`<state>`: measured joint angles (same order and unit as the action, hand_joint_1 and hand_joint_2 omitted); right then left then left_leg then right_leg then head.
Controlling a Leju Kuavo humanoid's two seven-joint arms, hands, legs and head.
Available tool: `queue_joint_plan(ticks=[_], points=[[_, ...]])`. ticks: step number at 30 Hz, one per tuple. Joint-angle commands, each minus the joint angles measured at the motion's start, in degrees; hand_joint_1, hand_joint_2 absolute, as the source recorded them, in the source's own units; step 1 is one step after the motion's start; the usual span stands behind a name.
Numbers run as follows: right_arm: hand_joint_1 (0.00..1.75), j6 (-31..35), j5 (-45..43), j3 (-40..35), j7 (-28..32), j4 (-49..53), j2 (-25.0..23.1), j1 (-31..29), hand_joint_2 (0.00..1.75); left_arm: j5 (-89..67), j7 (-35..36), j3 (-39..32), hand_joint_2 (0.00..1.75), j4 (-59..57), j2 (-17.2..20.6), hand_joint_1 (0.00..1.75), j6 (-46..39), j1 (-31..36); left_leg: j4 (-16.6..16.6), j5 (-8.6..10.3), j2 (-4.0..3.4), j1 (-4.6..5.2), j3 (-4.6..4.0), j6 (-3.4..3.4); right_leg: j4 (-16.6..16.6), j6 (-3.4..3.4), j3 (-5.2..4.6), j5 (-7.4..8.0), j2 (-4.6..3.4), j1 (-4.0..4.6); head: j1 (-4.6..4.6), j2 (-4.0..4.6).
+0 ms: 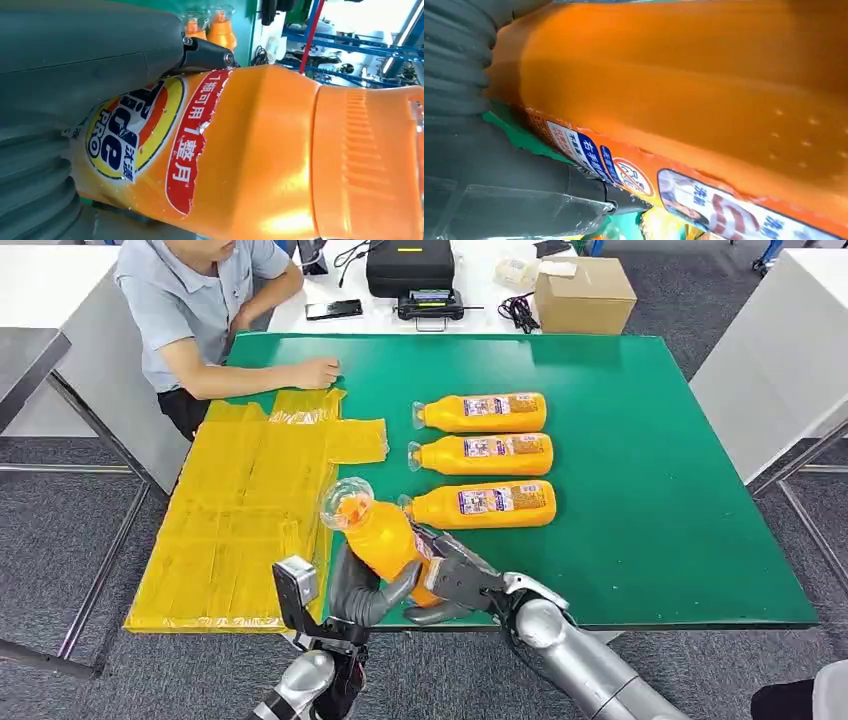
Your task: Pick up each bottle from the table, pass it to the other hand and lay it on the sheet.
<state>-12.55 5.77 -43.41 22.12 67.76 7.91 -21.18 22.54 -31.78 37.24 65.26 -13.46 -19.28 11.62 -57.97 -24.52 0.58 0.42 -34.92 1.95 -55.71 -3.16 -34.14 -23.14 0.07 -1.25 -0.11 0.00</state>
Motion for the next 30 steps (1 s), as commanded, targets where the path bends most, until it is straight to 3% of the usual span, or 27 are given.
queue_joint_plan(ticks=[1, 4, 7, 12, 13, 15, 19, 24, 27, 30], points=[[0.0, 5.7, 4.8, 2.6, 0.4, 0.8, 0.0, 4.2, 1.75, -7.2, 0.0, -1.1, 1.75, -1.9, 1.9, 1.75, -7.8, 1.3, 0.0, -0.06, 0.01, -0.07, 0.21, -0.11, 0.1, 0.14, 0.23, -0.06, 0.04, 0.08, 0.0, 0.0], [0.0, 13.8, 13.1, 6.7, 0.4, 4.4, -0.1, 9.2, 1.75, -20.4, 2.0, -3.9, 1.75, -3.0, 1.5, 1.75, -17.0, 0.5, 0.1, -0.01, 0.08, -0.04, 0.14, -0.08, 0.1, 0.09, 0.16, -0.04, 0.1, 0.05, 0.0, 0.0], [0.0, 15.4, 16.0, 9.3, 0.9, 7.5, -0.4, 11.9, 1.75, -34.0, 3.8, -6.0, 1.75, -2.3, 2.5, 1.75, -20.7, 0.2, 0.1, -0.08, 0.06, -0.09, 0.27, -0.14, 0.1, 0.16, 0.29, -0.1, 0.09, 0.1, 0.0, 0.0], [0.0, 15.0, 16.8, 10.1, 0.8, 7.7, -0.9, 12.0, 1.75, -35.8, 4.5, -7.7, 1.75, -0.9, 2.0, 1.75, -19.5, -0.6, 0.0, -0.12, -0.13, -0.09, 0.2, -0.14, 0.0, 0.16, 0.2, -0.07, -0.09, 0.1, 0.02, 0.0], [0.0, 14.9, 16.9, 10.3, 0.9, 7.5, -1.1, 12.0, 1.75, -41.9, 4.7, -9.2, 1.75, -1.6, 1.7, 1.75, -20.7, -0.5, 0.0, -0.07, -0.09, -0.05, 0.09, -0.1, 0.0, 0.11, 0.08, -0.03, -0.06, 0.06, 0.0, 0.0], [0.0, 13.8, 16.9, 10.7, 2.0, 6.9, -1.6, 11.3, 1.75, -69.9, 7.0, -19.6, 1.75, 0.2, -1.6, 1.75, -20.7, -2.4, 0.0, -0.14, -0.19, -0.11, 0.21, -0.16, 0.0, 0.19, 0.18, -0.07, -0.14, 0.12, 0.02, 0.0], [0.0, 12.7, 17.0, 10.7, 3.4, 5.5, -2.8, 9.6, 1.75, -92.7, 13.4, -24.9, 1.75, 0.3, -0.6, 1.75, -20.7, -0.9, 0.0, -0.11, -0.27, -0.07, 0.12, -0.12, 0.0, 0.15, 0.07, -0.01, -0.23, 0.08, 0.0, 0.0], [0.0, 12.7, 16.9, 11.7, 3.6, 6.4, -3.7, 10.2, 1.75, -105.8, 26.4, -22.9, 1.75, -6.3, 4.9, 1.75, -20.7, 4.4, 0.0, -0.16, -0.36, -0.17, 0.3, -0.26, 0.0, 0.29, 0.2, -0.07, -0.29, 0.18, 0.0, 0.0], [0.0, 12.7, 16.9, 11.8, 3.6, 6.4, -3.7, 10.2, 1.75, -105.6, 26.7, -22.6, 1.75, -6.6, 5.2, 1.75, -20.7, 4.7, 0.1, -0.03, -0.06, -0.12, 0.19, -0.16, 0.0, 0.17, 0.16, -0.03, -0.01, 0.13, 0.0, 0.0], [0.0, 12.7, 16.9, 11.8, 3.6, 6.4, -3.7, 10.2, 1.75, -105.6, 26.7, -22.6, 1.75, -6.6, 5.2, 1.75, -20.7, 4.7, 0.0, -0.15, -0.25, -0.2, 0.36, -0.22, 0.0, 0.24, 0.29, -0.09, -0.18, 0.21, 0.0, 0.0]])
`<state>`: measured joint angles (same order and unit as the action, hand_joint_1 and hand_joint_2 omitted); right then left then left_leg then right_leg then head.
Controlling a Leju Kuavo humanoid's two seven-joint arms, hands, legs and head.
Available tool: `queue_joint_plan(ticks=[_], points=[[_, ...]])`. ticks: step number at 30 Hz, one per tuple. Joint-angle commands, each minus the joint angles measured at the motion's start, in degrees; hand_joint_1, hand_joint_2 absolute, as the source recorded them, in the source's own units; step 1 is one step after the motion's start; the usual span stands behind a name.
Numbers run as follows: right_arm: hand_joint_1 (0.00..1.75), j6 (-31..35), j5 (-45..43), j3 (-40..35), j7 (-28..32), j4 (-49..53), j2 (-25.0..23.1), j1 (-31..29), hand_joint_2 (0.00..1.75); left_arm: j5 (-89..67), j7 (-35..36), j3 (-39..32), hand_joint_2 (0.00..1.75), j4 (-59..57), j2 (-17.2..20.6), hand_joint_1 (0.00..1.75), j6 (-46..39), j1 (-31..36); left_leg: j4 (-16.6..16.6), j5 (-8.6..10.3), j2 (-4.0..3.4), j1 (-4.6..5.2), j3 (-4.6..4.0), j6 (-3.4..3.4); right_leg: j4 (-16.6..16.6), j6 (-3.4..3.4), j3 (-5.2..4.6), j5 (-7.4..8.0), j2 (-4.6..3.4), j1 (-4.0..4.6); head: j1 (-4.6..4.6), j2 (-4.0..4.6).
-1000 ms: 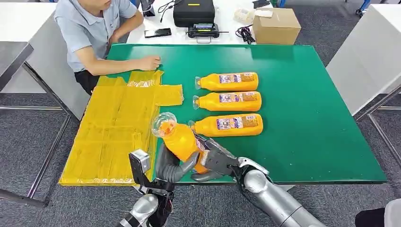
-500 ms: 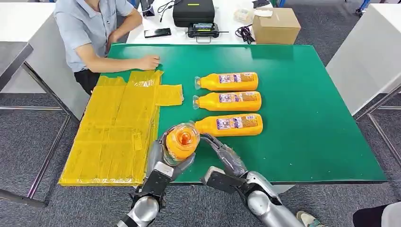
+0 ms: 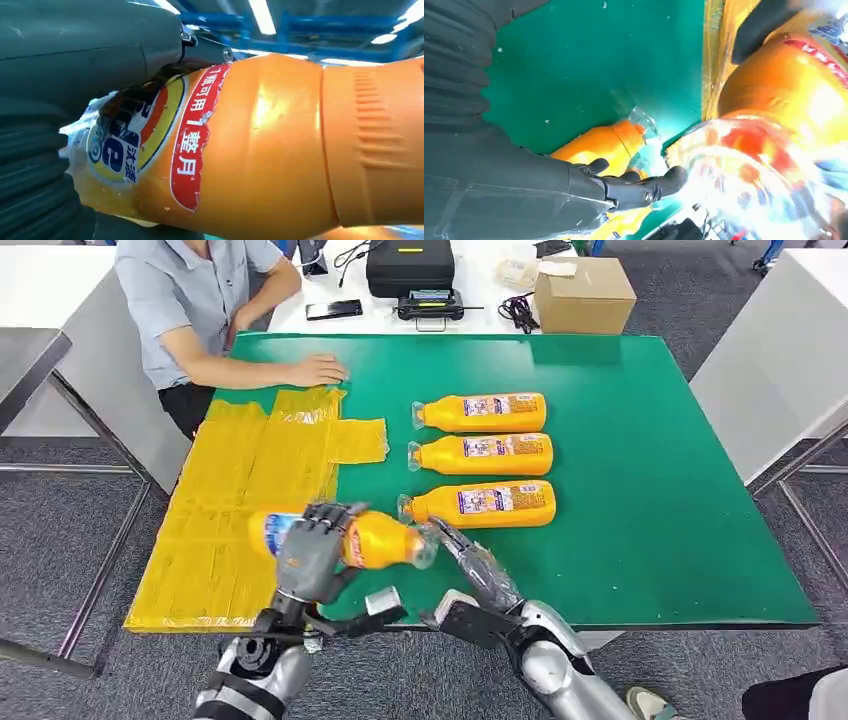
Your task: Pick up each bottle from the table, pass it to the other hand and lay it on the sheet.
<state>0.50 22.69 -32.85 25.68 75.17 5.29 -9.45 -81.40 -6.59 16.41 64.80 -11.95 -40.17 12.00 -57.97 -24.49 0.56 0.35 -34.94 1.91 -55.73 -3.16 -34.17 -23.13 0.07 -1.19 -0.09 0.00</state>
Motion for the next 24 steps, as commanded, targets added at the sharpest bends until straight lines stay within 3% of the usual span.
queue_joint_plan(ticks=[1, 3, 6, 10, 20, 21, 23, 24], points=[[0.0, -0.5, -0.1, 1.2, 0.2, -1.1, -1.2, -1.4, 1.75, -1.7, 1.8, -1.6, 1.75, -6.0, 3.7, 1.75, 0.2, 4.3, 0.0, -0.18, -0.18, -0.13, 0.32, -0.16, 0.0, 0.2, 0.31, -0.11, -0.13, 0.14, -0.02, 0.0], [0.0, -1.6, -1.0, 1.9, 0.9, -2.1, -1.8, -1.8, 1.75, -8.2, 11.3, 3.6, 1.75, -16.6, 6.7, 1.75, 2.8, 9.8, 0.0, -0.22, -0.15, -0.15, 0.41, -0.18, 0.0, 0.23, 0.42, -0.16, -0.08, 0.16, -0.02, 0.0], [0.0, -2.1, -1.0, 2.0, 1.0, -4.8, -2.4, -3.0, 1.75, -8.6, 15.3, 6.8, 1.75, -26.8, 8.5, 1.75, 3.2, 16.0, 0.0, -0.07, 0.03, -0.12, 0.34, -0.2, 0.1, 0.23, 0.4, -0.08, 0.08, 0.14, -0.02, 0.0], [0.0, -2.4, -1.2, 2.5, 1.3, -5.5, -3.1, -3.5, 1.75, -2.6, 12.2, 4.2, 1.75, -31.8, 7.3, 1.75, 5.4, 18.8, 0.0, -0.04, -0.14, -0.1, 0.26, -0.19, 0.0, 0.23, 0.23, 0.01, -0.09, 0.12, -0.02, 0.0], [0.0, -3.0, -1.6, 2.9, 1.4, -7.5, -4.3, -4.7, 1.75, -2.6, 13.8, 4.1, 1.75, -40.6, 9.0, 1.75, 11.6, 23.7, 0.0, -0.07, -0.18, -0.12, 0.23, -0.13, 0.0, 0.18, 0.23, -0.04, -0.12, 0.12, -0.02, 0.0], [0.0, -3.0, -1.6, 2.9, 1.4, -7.9, -4.4, -4.7, 1.75, -2.7, 13.6, 4.2, 1.75, -41.1, 9.1, 1.64, 12.1, 23.7, 0.0, 0.0, -0.11, -0.06, 0.13, -0.08, 0.0, 0.11, 0.13, -0.01, -0.05, 0.06, -0.02, 0.0], [0.0, -3.0, -1.5, 2.9, 1.4, -8.4, -4.5, -4.7, 1.75, -2.6, 13.5, 4.1, 1.75, -41.2, 9.1, 1.64, 11.9, 23.7, 0.0, 0.0, -0.09, -0.07, 0.19, -0.09, 0.0, 0.13, 0.21, 0.0, -0.07, 0.07, -0.07, 0.0], [0.0, -3.1, -1.6, 3.0, 1.5, -8.7, -4.5, -4.5, 1.75, -2.5, 13.7, 4.0, 1.75, -41.3, 9.0, 1.54, 11.6, 23.6, 0.0, -0.05, -0.18, -0.11, 0.34, -0.14, 0.1, 0.2, 0.34, -0.01, -0.14, 0.12, -0.04, 0.0]])
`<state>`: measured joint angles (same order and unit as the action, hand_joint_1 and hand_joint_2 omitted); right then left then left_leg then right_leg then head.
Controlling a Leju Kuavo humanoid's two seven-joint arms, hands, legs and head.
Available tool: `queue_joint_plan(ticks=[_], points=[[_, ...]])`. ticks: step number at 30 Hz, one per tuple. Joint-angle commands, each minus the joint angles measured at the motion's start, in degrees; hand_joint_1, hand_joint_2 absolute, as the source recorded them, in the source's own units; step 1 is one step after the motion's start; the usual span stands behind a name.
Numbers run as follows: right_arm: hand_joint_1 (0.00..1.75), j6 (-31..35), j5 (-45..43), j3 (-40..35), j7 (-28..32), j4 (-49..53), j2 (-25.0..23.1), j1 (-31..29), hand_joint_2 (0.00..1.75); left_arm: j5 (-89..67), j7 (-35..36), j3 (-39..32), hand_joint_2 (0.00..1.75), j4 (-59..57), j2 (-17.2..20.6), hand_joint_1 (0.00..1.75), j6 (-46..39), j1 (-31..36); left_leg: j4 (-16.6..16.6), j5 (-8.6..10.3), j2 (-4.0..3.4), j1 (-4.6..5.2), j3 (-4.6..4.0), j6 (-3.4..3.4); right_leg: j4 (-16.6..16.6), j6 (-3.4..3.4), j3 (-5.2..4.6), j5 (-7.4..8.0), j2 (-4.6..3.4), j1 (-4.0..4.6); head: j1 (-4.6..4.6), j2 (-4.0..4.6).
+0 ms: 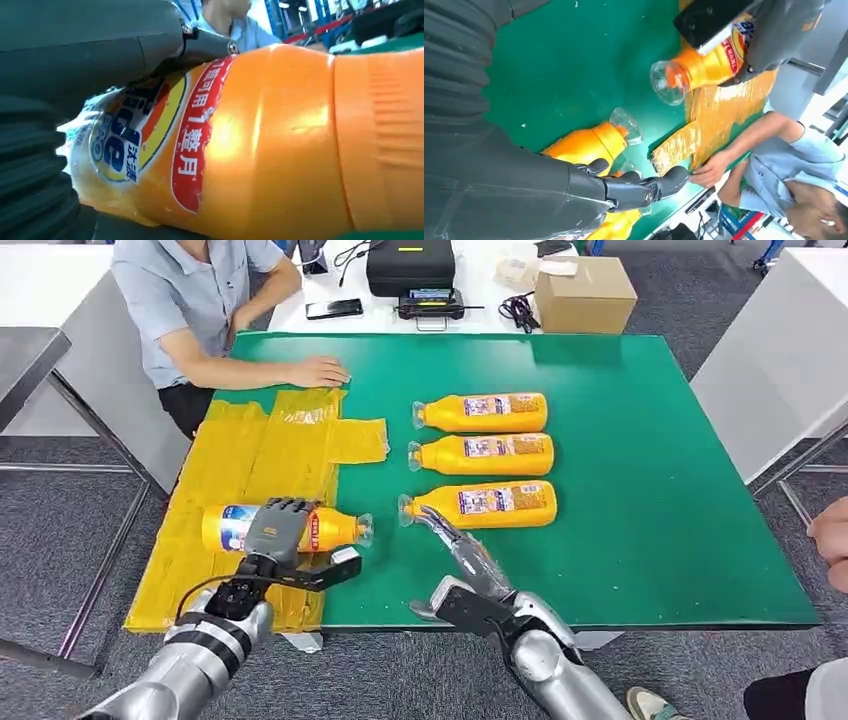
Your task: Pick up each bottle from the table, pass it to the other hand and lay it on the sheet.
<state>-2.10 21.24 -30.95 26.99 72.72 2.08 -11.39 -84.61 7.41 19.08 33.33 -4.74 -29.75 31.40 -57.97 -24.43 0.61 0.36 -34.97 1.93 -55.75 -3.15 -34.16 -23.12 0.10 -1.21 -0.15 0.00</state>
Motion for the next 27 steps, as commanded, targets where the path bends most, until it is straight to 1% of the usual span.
queue_joint_plan(ticks=[1, 3, 4, 5, 10, 14, 18, 22, 23, 27], points=[[0.0, -0.5, -0.2, 1.1, 0.2, -6.3, -1.3, -2.5, 1.75, 0.9, -0.3, 1.3, 1.75, -9.9, 1.6, 0.61, 1.2, 4.1, 0.0, -0.04, -0.19, -0.04, 0.22, -0.09, 0.1, 0.11, 0.17, 0.02, -0.16, 0.05, 0.02, 0.0], [0.0, -0.4, -0.1, 1.2, 0.0, -6.4, -1.3, -2.3, 1.75, 1.1, -0.4, 1.2, 1.75, -10.3, 1.2, 0.24, 2.2, 4.1, 0.0, -0.06, -0.23, -0.08, 0.29, -0.14, 0.1, 0.16, 0.23, 0.01, -0.17, 0.09, 0.02, 0.0], [0.0, -0.4, -0.1, 1.2, 0.0, -6.4, -1.3, -2.3, 1.75, 1.1, -0.4, 1.2, 1.75, -10.3, 1.2, 0.24, 2.2, 4.1, 0.0, -0.04, -0.15, -0.05, 0.23, -0.1, 0.1, 0.12, 0.18, 0.01, -0.1, 0.06, 0.02, 0.0], [0.0, -0.4, -0.1, 1.3, 0.0, -6.3, -1.3, -2.2, 1.75, 1.3, -0.3, 1.1, 1.75, -10.2, 1.0, 0.0, 2.4, 4.0, 0.0, -0.08, -0.23, -0.11, 0.33, -0.16, 0.1, 0.2, 0.27, -0.01, -0.16, 0.13, 0.02, 0.0], [0.0, -0.8, 0.0, 1.7, -0.1, -6.5, -1.7, -2.2, 1.75, 3.6, -0.8, -0.1, 1.75, -11.1, -0.2, 0.0, 8.7, 4.4, 0.0, -0.05, -0.19, -0.05, 0.42, -0.1, 0.1, 0.11, 0.34, -0.01, -0.14, 0.06, 0.04, 0.0], [0.0, -0.9, 0.1, 1.8, -0.1, -6.8, -1.7, -2.3, 1.75, 4.0, -0.9, -0.3, 1.75, -11.3, -0.3, 0.0, 9.6, 4.2, 0.1, -0.04, -0.19, -0.04, 0.53, -0.09, 0.1, 0.11, 0.46, 0.01, -0.14, 0.05, 0.02, 0.0], [0.0, -1.0, 0.2, 2.4, -0.1, -7.4, -1.9, -2.5, 1.75, 5.1, -1.3, -0.5, 1.75, -12.0, -0.4, 0.0, 13.4, 4.5, 0.1, -0.05, -0.23, -0.05, 0.59, -0.12, 0.1, 0.14, 0.52, 0.01, -0.16, 0.06, 0.02, 0.0], [0.0, -1.1, 0.3, 2.7, -0.1, -7.8, -2.0, -2.6, 1.75, 5.6, -2.2, -0.3, 1.75, -12.0, -0.7, 0.0, 14.7, 4.2, 0.1, -0.05, -0.21, -0.01, 0.69, -0.08, 0.1, 0.1, 0.63, 0.0, -0.17, 0.03, 0.02, 0.0], [0.0, -1.2, 0.5, 2.7, -0.1, -7.9, -2.0, -2.6, 1.75, 5.6, -2.4, -0.1, 1.75, -11.8, -0.6, 0.0, 14.7, 4.1, 0.1, -0.08, -0.3, -0.05, 0.77, -0.14, 0.1, 0.16, 0.7, 0.01, -0.24, 0.07, 0.02, 0.0], [0.0, -1.2, 1.2, 2.8, 0.1, -7.6, -2.0, -2.3, 1.75, 5.9, -3.3, 1.0, 1.75, -10.0, -0.8, 0.0, 12.4, 3.2, 0.1, -0.08, -0.3, -0.07, 0.79, -0.15, 0.1, 0.19, 0.72, 0.01, -0.23, 0.09, 0.04, 0.0]])
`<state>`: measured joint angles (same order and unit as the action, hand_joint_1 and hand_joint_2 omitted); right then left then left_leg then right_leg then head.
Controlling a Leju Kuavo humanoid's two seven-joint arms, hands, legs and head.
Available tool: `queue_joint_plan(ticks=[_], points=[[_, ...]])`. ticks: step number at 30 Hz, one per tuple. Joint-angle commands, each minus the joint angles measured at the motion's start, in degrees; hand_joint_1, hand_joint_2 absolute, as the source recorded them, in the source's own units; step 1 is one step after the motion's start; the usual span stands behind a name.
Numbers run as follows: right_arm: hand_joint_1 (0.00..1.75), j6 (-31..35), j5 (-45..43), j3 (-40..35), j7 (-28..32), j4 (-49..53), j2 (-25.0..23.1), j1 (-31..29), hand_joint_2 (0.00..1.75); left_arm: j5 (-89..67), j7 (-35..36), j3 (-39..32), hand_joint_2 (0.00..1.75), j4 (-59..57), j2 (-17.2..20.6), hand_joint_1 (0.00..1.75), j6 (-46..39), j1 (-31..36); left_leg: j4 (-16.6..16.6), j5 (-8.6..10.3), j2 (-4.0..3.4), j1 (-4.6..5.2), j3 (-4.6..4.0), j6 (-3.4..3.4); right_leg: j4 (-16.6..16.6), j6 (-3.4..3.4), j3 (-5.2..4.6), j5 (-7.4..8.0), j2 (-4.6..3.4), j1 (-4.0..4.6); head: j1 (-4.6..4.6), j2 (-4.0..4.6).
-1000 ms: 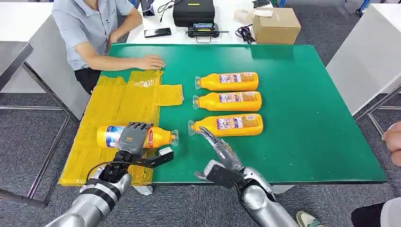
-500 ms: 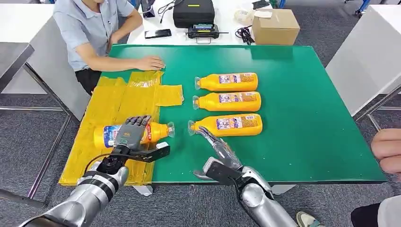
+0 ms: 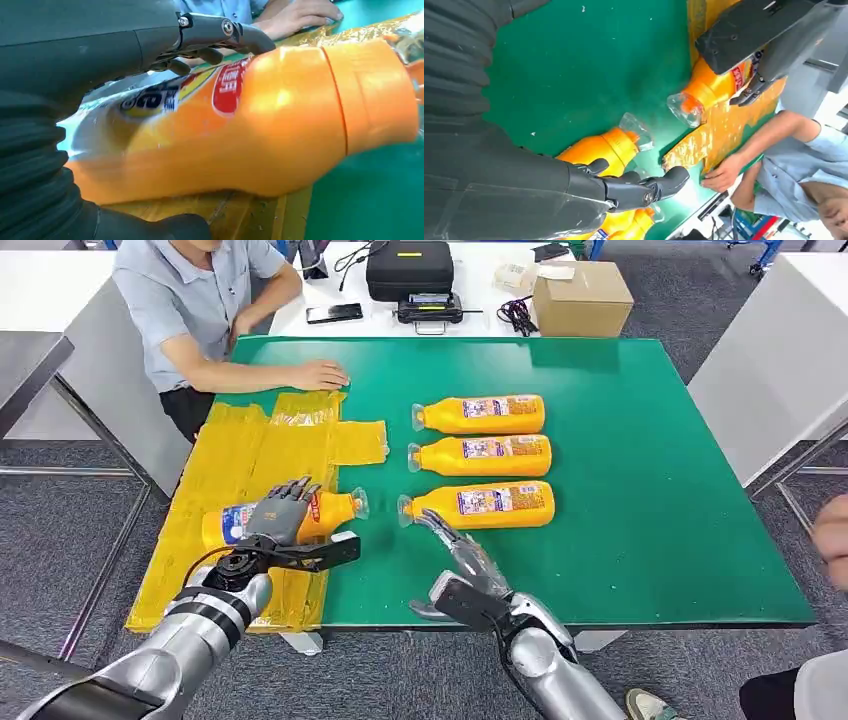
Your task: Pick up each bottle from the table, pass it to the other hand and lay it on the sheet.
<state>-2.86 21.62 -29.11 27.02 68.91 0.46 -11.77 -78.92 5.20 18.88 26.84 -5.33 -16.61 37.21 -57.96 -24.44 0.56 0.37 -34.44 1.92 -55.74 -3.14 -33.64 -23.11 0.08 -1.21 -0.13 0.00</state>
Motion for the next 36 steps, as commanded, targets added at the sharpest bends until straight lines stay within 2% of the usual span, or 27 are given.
queue_joint_plan(ticks=[1, 5, 6, 11, 13, 15, 16, 17, 18, 19, 20, 21, 26, 28, 29, 32, 35, 36], points=[[0.0, -0.4, 0.8, 1.0, 0.1, -3.8, -0.3, -1.9, 1.75, 0.3, -1.1, 1.2, 1.75, -3.5, -0.2, 0.0, -0.8, -2.7, 0.1, -0.05, -0.2, -0.04, 0.22, -0.1, 0.1, 0.13, 0.17, 0.01, -0.17, 0.05, 0.0, 0.0], [0.0, 0.2, 1.5, 1.0, 0.3, -3.3, -0.1, -1.6, 1.75, 0.5, -1.9, 1.7, 1.75, -1.7, -0.3, 0.0, -3.8, -3.4, 0.1, -0.03, -0.1, 0.0, 0.16, -0.05, 0.1, 0.07, 0.12, -0.01, -0.08, 0.0, 0.0, 0.0], [0.0, 3.9, 2.3, 2.5, 1.2, -1.3, -0.5, -0.1, 1.75, 2.7, -5.0, 1.1, 1.75, 1.6, -1.0, 0.0, -11.1, -5.3, 0.1, -0.06, -0.19, -0.04, 0.23, -0.1, 0.1, 0.12, 0.17, 0.0, -0.16, 0.04, 0.0, 0.0], [0.0, 4.0, 2.4, 2.7, 0.7, 0.7, -0.1, 0.8, 1.75, 2.5, -4.3, 1.6, 1.75, 3.0, -1.3, 0.0, -10.7, -6.2, 0.0, -0.03, -0.01, -0.01, 0.05, -0.06, 0.0, 0.08, 0.01, -0.03, 0.0, 0.02, 0.0, 0.0], [0.0, 13.9, 8.2, 4.8, -0.1, 4.0, -0.8, 2.6, 1.75, 8.2, -9.5, 0.0, 1.75, 10.3, -2.1, 0.0, -17.4, -10.3, 0.0, -0.07, -0.08, -0.03, 0.07, -0.09, 0.0, 0.11, 0.04, -0.04, -0.06, 0.04, 0.0, 0.0], [0.0, 24.9, 19.0, 4.8, -2.5, 10.4, 0.4, 5.8, 1.75, 11.7, -14.1, 0.5, 1.75, 24.5, -2.7, 0.0, -23.4, -18.9, 0.1, -0.1, -0.07, -0.03, 0.12, -0.11, 0.1, 0.14, 0.1, -0.07, -0.04, 0.04, 0.0, 0.0], [0.0, 30.8, 24.7, 4.9, -3.4, 12.5, 1.3, 6.8, 1.75, 3.3, -16.7, -5.3, 1.75, 39.7, -5.1, 0.0, -23.4, -25.5, 0.1, -0.11, -0.04, 0.03, 0.1, -0.09, 0.1, 0.12, 0.07, -0.1, -0.01, -0.01, 0.02, 0.0], [0.0, 34.0, 29.0, 5.2, -4.9, 13.2, 1.9, 7.5, 1.75, 2.4, -19.2, -7.8, 1.75, 45.0, -7.3, 0.0, -23.4, -28.5, 0.0, -0.14, 0.0, 0.04, 0.02, -0.07, 0.0, 0.09, -0.01, -0.14, 0.03, -0.03, 0.02, 0.0], [0.0, 38.1, 35.8, 5.5, -8.8, 14.2, 2.8, 9.0, 1.75, 5.7, -31.0, -16.3, 1.75, 53.3, -14.5, 0.0, -23.4, -32.7, 0.0, -0.08, 0.03, 0.07, -0.16, -0.03, 0.0, 0.04, -0.19, -0.09, 0.05, -0.06, 0.02, 0.0], [0.0, 39.3, 37.3, 6.1, -10.3, 14.0, 3.4, 9.4, 1.75, 5.7, -32.3, -16.6, 1.75, 57.8, -14.7, 0.0, -23.4, -34.3, -0.1, -0.21, 0.08, 0.01, -0.15, -0.04, 0.0, 0.06, -0.13, -0.21, 0.11, -0.01, 0.02, 0.0], [0.0, 40.1, 40.1, 6.7, -11.9, 13.3, 4.0, 9.3, 1.75, 7.0, -34.0, -16.2, 1.75, 62.4, -14.7, 0.0, -23.4, -35.3, -0.2, -0.2, 0.19, 0.01, -0.3, 0.0, 0.0, 0.02, -0.22, -0.22, 0.22, -0.01, 0.0, 0.0], [0.0, 40.4, 40.7, 6.8, -12.1, 12.8, 4.5, 9.0, 1.75, 8.2, -34.5, -16.1, 1.75, 64.0, -14.7, 0.0, -23.4, -35.7, -0.1, -0.17, 0.0, 0.02, -0.34, -0.03, 0.0, 0.02, -0.38, -0.11, 0.03, -0.02, 0.02, 0.0], [0.0, 40.4, 40.7, 6.8, -12.1, 12.8, 4.5, 9.0, 1.75, 8.2, -34.5, -16.1, 1.75, 64.0, -14.7, 0.0, -23.4, -35.7, -0.1, -0.42, -0.34, 0.03, -0.26, -0.04, 0.1, 0.13, -0.34, -0.11, -0.24, -0.03, 0.02, 0.0], [0.0, 41.5, 45.6, 7.6, -14.6, 10.5, 4.8, 7.5, 1.75, 11.4, -37.4, -17.8, 1.75, 66.6, -14.7, 0.0, -23.4, -34.9, -0.1, -0.4, -0.17, -0.02, -0.31, -0.04, 0.1, 0.15, -0.36, -0.11, -0.06, 0.03, 0.04, 0.0], [0.0, 39.9, 49.5, 8.0, -17.7, 8.9, 5.8, 6.2, 1.75, 14.2, -40.2, -18.6, 1.75, 70.7, -14.7, 0.0, -23.4, -35.1, -0.1, -0.33, -0.15, 0.02, -0.39, 0.0, 0.1, 0.12, -0.45, -0.08, -0.04, -0.01, 0.02, 0.0], [0.0, 37.7, 47.2, 7.6, -16.8, 4.2, 7.9, 1.3, 1.75, 19.3, -43.3, -18.9, 1.75, 74.1, -14.7, 0.0, -23.4, -34.9, -0.1, -0.31, -0.35, -0.07, -0.41, 0.0, 0.1, 0.1, -0.45, -0.03, -0.28, 0.1, 0.02, 0.0], [0.0, 33.3, 52.0, 8.7, -23.3, -1.0, 8.9, -1.5, 1.75, 24.8, -45.1, -17.5, 1.75, 74.2, -14.7, 0.0, -23.4, -35.7, 0.0, -0.21, -0.3, -0.01, -0.34, 0.04, 0.1, 0.05, -0.37, 0.01, -0.21, 0.04, 0.04, 0.0], [0.0, 29.2, 56.2, 8.1, -28.2, -7.0, 10.0, -4.3, 1.75, 28.5, -42.0, -12.6, 1.75, 70.0, -14.7, 0.0, -23.4, -37.2, 0.0, -0.22, -0.25, -0.04, -0.3, 0.04, 0.1, 0.06, -0.3, -0.01, -0.16, 0.06, 0.0, 0.0]])
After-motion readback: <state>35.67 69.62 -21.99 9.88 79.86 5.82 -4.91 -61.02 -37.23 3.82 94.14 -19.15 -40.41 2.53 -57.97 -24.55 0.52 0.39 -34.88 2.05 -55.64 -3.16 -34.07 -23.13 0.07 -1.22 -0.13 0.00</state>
